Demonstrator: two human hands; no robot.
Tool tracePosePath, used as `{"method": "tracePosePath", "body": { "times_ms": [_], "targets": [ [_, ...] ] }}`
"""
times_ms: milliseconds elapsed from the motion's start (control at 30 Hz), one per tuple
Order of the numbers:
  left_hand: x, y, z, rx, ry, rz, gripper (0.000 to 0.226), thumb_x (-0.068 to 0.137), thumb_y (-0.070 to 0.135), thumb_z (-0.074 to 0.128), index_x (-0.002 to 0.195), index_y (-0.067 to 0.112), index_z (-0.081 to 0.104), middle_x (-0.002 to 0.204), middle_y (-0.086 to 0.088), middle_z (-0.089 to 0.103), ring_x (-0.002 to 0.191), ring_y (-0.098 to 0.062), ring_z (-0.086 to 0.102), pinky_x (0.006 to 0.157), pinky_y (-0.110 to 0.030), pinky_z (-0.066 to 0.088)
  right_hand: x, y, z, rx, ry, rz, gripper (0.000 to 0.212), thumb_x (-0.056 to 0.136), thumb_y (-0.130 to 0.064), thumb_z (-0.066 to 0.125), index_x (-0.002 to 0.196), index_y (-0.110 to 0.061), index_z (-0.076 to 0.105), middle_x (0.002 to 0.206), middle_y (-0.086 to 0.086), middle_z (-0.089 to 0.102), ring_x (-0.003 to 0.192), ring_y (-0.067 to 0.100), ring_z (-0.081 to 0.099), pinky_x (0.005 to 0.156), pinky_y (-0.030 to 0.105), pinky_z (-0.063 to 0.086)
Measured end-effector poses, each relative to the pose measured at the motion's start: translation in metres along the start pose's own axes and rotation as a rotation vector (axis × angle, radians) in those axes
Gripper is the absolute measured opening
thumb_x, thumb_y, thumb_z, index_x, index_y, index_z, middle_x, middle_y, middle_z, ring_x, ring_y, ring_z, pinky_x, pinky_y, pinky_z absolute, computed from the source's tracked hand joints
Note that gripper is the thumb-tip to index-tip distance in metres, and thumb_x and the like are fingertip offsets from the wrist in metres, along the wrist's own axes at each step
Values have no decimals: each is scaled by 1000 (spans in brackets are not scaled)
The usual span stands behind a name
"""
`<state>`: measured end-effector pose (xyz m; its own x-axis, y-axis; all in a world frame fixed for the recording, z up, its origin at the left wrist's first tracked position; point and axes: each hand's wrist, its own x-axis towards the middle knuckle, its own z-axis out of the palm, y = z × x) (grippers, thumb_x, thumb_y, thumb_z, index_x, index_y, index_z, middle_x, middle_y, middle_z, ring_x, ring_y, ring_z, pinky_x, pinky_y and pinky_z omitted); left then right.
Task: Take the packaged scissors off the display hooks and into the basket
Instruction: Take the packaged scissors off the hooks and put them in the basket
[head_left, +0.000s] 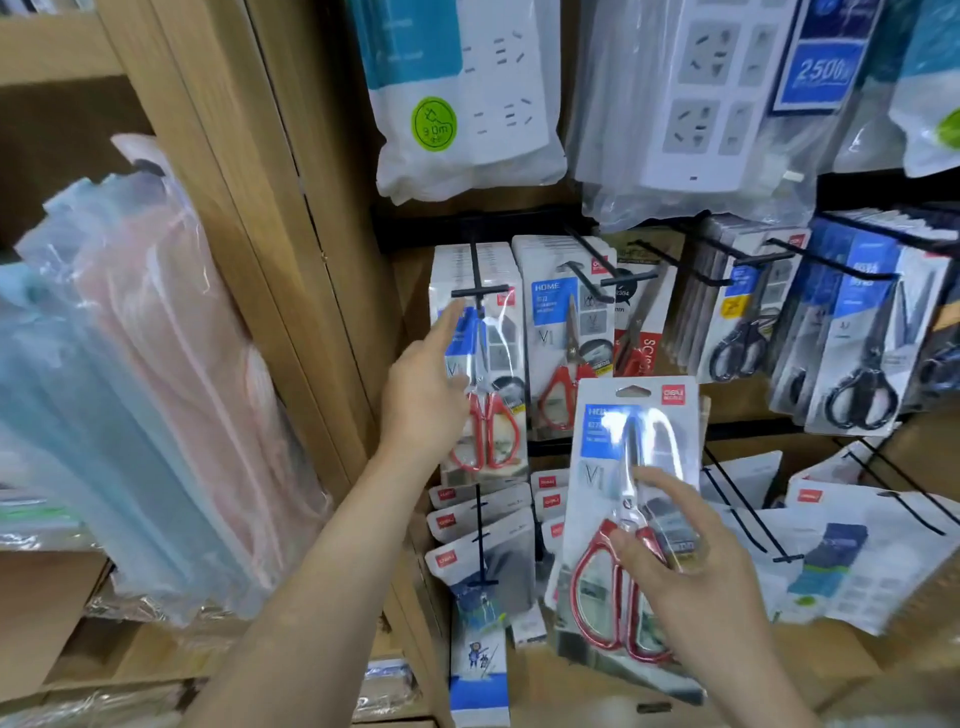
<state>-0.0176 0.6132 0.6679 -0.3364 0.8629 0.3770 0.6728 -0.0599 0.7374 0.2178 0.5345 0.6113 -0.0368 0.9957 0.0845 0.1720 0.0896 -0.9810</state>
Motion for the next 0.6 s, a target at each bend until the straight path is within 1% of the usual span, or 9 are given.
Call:
{"method": "tracePosePath", "body": {
  "times_ms": [67, 133, 267, 333, 400, 467, 500, 533, 600],
  "targets": [
    [8, -4, 8, 193, 46, 52, 80, 93, 1, 60, 153, 40, 24, 111, -4, 56, 92, -19, 60, 81, -36, 56, -2, -2, -12, 85, -14, -27, 64, 82, -10, 76, 123, -52, 50, 118, -34, 54, 100, -19, 55, 67, 7, 50],
    [17, -6, 13, 345, 64, 58, 79, 95, 2, 59, 155, 36, 21, 109, -6, 51, 86, -19, 57, 72, -33, 51, 0, 1, -22, 129, -29, -64, 81, 79, -5, 76, 133, -54, 39, 116, -36, 60, 102, -11, 60, 66, 15, 56],
    [26, -7, 20, 495, 90, 24, 78, 95, 2, 57, 155, 34, 20, 113, -7, 46, 78, -22, 57, 63, -34, 50, 8, -2, -38, 323, -54, 24, 99, 78, 5, 70, 137, -58, 21, 90, -38, 69, 87, -6, 69, 69, 26, 57],
    [20, 0, 18, 542, 90, 15, 73, 96, 9, 57, 155, 33, 20, 122, -8, 43, 86, -23, 59, 68, -35, 54, 14, -5, -43, 429, -122, 53, 96, 69, -10, 81, 140, -53, 34, 104, -18, 75, 96, 12, 73, 79, 42, 57],
    [4, 10, 13, 606, 154, 18, 67, 96, 21, 61, 152, 33, 27, 130, -8, 40, 103, -23, 55, 72, -32, 52, 20, -2, -48, 470, -214, 65, 95, 50, -35, 96, 134, -40, 53, 115, 0, 74, 104, 26, 71, 85, 48, 59],
    [-24, 21, 13, 472, 225, 25, 50, 95, 29, 62, 142, 31, 45, 127, -4, 47, 108, -18, 53, 74, -29, 47, 26, -1, -52, 477, -288, 62, 86, 43, -42, 98, 123, -34, 64, 114, 5, 74, 103, 27, 72, 79, 40, 61],
    [-41, 30, 15, 273, 198, 18, 35, 96, 29, 60, 130, 32, 55, 119, -1, 55, 102, -14, 57, 75, -29, 49, 30, -1, -53, 477, -309, 56, 82, 45, -43, 97, 119, -34, 66, 114, 6, 74, 102, 26, 72, 77, 36, 61],
    [-60, 43, 18, 10, 107, -33, 20, 97, 28, 59, 116, 33, 60, 106, 2, 64, 93, -11, 62, 75, -29, 53, 33, 0, -54, 482, -339, 50, 81, 44, -45, 97, 118, -35, 67, 114, 6, 74, 102, 26, 72, 77, 36, 61],
    [-93, 71, 26, -468, -162, -205, 15, 98, 25, 56, 111, 27, 64, 90, 3, 73, 81, -10, 69, 67, -24, 56, 39, 1, -56, 514, -411, 54, 84, 42, -47, 96, 119, -34, 66, 116, 9, 73, 104, 31, 71, 77, 39, 61]
  ]
}}
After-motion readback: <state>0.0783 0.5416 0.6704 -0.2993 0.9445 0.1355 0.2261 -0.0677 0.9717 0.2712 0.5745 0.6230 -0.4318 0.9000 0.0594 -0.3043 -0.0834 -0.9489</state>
